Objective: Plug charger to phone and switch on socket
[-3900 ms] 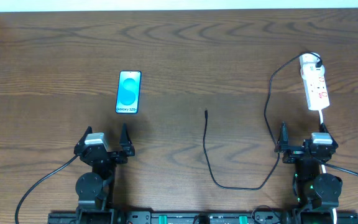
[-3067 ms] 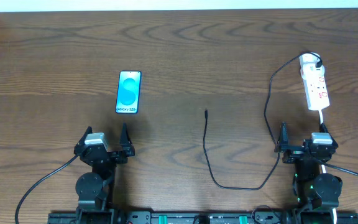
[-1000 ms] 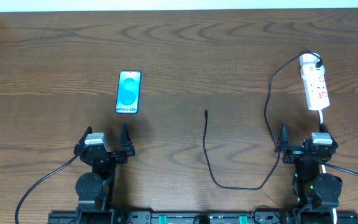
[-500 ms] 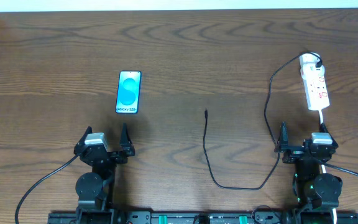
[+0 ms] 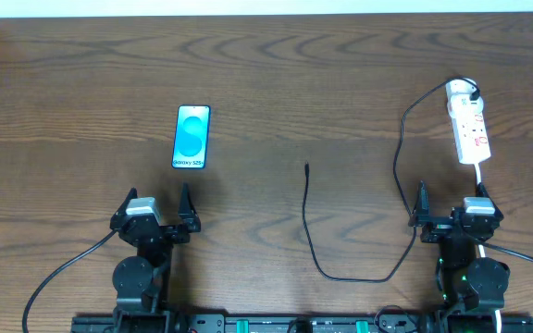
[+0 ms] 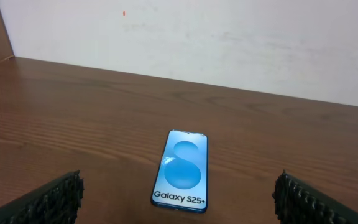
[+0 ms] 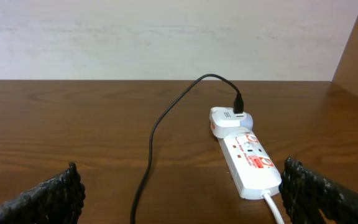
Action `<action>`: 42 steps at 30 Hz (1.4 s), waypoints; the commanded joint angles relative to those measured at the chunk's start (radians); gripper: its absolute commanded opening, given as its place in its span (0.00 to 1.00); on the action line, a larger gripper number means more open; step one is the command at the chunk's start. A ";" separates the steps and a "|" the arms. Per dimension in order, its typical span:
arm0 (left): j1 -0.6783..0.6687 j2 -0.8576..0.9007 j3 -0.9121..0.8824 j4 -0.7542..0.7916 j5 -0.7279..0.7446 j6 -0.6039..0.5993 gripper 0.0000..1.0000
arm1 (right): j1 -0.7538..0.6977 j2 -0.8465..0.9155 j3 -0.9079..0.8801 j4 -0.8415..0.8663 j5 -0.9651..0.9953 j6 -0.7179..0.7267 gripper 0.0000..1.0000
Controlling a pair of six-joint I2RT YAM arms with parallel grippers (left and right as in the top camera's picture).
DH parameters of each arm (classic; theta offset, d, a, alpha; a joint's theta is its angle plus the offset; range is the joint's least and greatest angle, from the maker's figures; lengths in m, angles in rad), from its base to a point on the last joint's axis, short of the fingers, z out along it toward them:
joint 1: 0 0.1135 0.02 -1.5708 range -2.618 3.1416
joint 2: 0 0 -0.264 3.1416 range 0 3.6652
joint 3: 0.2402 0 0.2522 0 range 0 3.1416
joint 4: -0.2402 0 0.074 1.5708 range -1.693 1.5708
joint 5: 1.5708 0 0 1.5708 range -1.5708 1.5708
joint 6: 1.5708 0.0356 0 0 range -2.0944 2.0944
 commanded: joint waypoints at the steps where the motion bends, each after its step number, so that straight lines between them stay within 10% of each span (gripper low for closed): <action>1: 0.005 -0.006 -0.019 -0.039 -0.006 0.020 0.98 | 0.015 -0.007 -0.002 -0.004 -0.006 -0.015 0.99; 28: 0.005 -0.006 0.026 -0.049 -0.006 0.032 0.98 | 0.015 -0.007 -0.002 -0.005 -0.006 -0.015 0.99; 42: 0.005 0.138 0.377 -0.279 -0.022 0.101 0.98 | 0.015 -0.007 -0.002 -0.005 -0.006 -0.015 0.99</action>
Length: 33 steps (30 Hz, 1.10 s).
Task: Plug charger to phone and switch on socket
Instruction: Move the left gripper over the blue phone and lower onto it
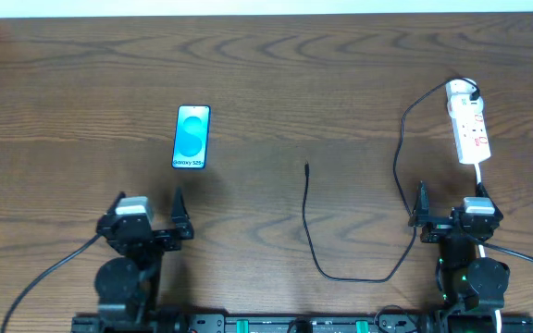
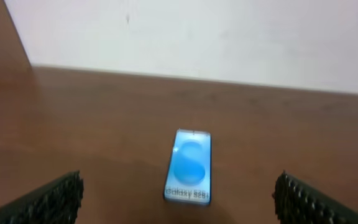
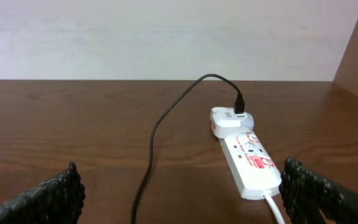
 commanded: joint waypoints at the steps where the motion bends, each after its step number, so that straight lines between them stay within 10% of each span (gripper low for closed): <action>1: 0.004 0.080 0.108 -0.007 -0.021 0.039 0.98 | 0.015 -0.007 -0.002 -0.005 -0.004 -0.015 0.99; 33: 0.004 1.455 1.326 -0.882 -0.026 0.034 0.98 | 0.015 -0.007 -0.002 -0.005 -0.004 -0.015 0.99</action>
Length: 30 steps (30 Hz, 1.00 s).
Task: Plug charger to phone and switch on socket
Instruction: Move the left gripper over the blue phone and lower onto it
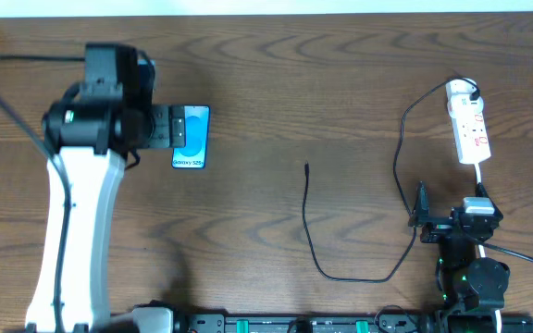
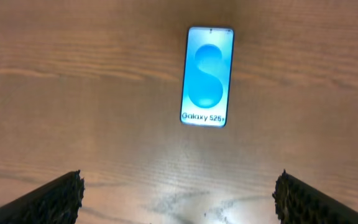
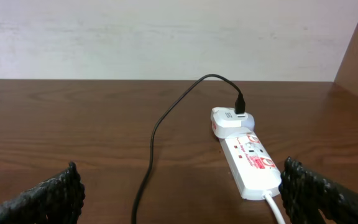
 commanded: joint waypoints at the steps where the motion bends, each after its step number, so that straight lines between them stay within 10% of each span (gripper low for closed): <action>1: 0.004 0.084 0.069 -0.047 0.000 -0.014 0.98 | 0.015 -0.006 -0.002 -0.004 -0.002 -0.015 0.99; 11: 0.004 0.237 0.080 -0.116 -0.005 -0.010 1.00 | 0.015 -0.006 -0.002 -0.004 -0.002 -0.015 0.99; 13: 0.004 0.247 0.080 -0.116 -0.005 -0.010 0.51 | 0.015 -0.006 -0.002 -0.004 -0.002 -0.015 0.99; 15: 0.004 0.249 0.080 -0.116 -0.005 -0.010 0.39 | 0.015 -0.006 -0.002 -0.004 -0.002 -0.015 0.99; 17: 0.004 0.249 0.080 -0.115 -0.004 -0.011 0.98 | 0.015 -0.006 -0.002 -0.004 -0.002 -0.015 0.99; 30: 0.004 0.302 0.142 -0.106 0.043 -0.040 0.98 | 0.015 -0.006 -0.002 -0.004 -0.002 -0.015 0.99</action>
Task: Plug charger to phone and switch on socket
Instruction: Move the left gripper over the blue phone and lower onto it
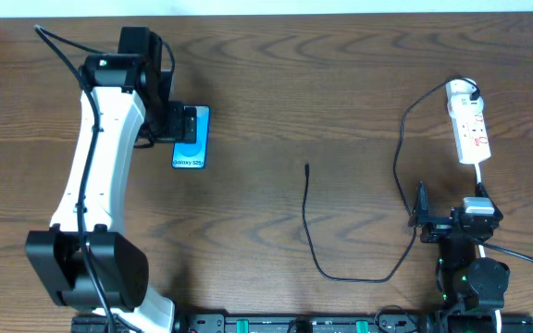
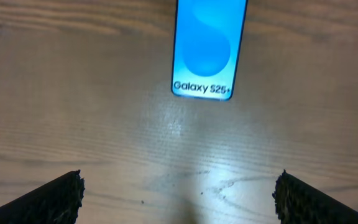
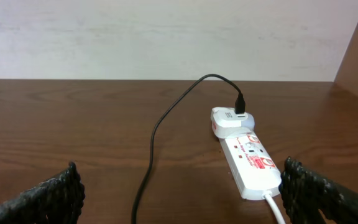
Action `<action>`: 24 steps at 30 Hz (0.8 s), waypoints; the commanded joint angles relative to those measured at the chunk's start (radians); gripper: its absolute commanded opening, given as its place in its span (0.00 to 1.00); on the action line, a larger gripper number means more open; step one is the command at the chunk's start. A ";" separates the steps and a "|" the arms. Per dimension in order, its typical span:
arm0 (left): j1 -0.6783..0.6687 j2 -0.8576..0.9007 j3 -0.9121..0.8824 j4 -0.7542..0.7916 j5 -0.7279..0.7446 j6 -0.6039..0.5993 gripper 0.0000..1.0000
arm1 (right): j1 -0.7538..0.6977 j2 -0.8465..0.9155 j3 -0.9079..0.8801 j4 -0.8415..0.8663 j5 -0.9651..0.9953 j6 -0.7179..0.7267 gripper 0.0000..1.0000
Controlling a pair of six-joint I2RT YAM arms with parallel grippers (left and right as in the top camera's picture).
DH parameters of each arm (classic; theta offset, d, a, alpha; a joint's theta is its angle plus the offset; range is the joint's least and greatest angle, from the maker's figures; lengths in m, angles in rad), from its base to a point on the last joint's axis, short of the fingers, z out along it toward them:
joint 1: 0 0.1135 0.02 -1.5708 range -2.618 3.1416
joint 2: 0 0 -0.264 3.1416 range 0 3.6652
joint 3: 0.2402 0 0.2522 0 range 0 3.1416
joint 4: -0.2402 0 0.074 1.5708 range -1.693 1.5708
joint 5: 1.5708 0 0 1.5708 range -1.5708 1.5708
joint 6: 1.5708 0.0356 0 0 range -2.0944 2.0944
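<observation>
The phone [image 1: 192, 148] lies face up at the left of the table, its blue screen lit; in the left wrist view the phone [image 2: 209, 50] fills the top centre. My left gripper [image 1: 179, 124] hangs open over the phone's left side, and in its own view the left gripper [image 2: 179, 199] has bare wood between its fingers. The black charger cable [image 1: 307, 213] lies mid-table with its free plug end [image 1: 306, 167] loose. Its other end enters a white adapter [image 3: 229, 119] on the white power strip [image 3: 248, 158]. My right gripper [image 1: 452, 202] rests open at the front right.
The power strip [image 1: 468, 129] sits at the far right, its white lead running toward the right arm's base. The cable loops near the front edge [image 1: 350, 276]. A wall rises behind the table [image 3: 166, 37].
My left gripper has come lower over the table; the phone now looks larger and sits at the top of the wrist view. Phone, cable and right arm have not moved.
Both arms first rested at the front edge, grippers open, the left facing the phone. The left then shifted slightly at its rest place. Later it was stretched out above the phone, looking down. Now it is closer to the table by the phone's lower end.
</observation>
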 commanded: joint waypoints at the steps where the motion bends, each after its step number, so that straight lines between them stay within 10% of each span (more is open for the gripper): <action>1: 0.005 0.060 0.076 -0.006 0.027 -0.018 0.98 | 0.015 -0.006 -0.002 -0.004 -0.002 -0.015 0.99; 24: 0.004 0.383 0.106 0.116 0.054 -0.022 0.98 | 0.015 -0.006 -0.002 -0.004 -0.002 -0.015 0.99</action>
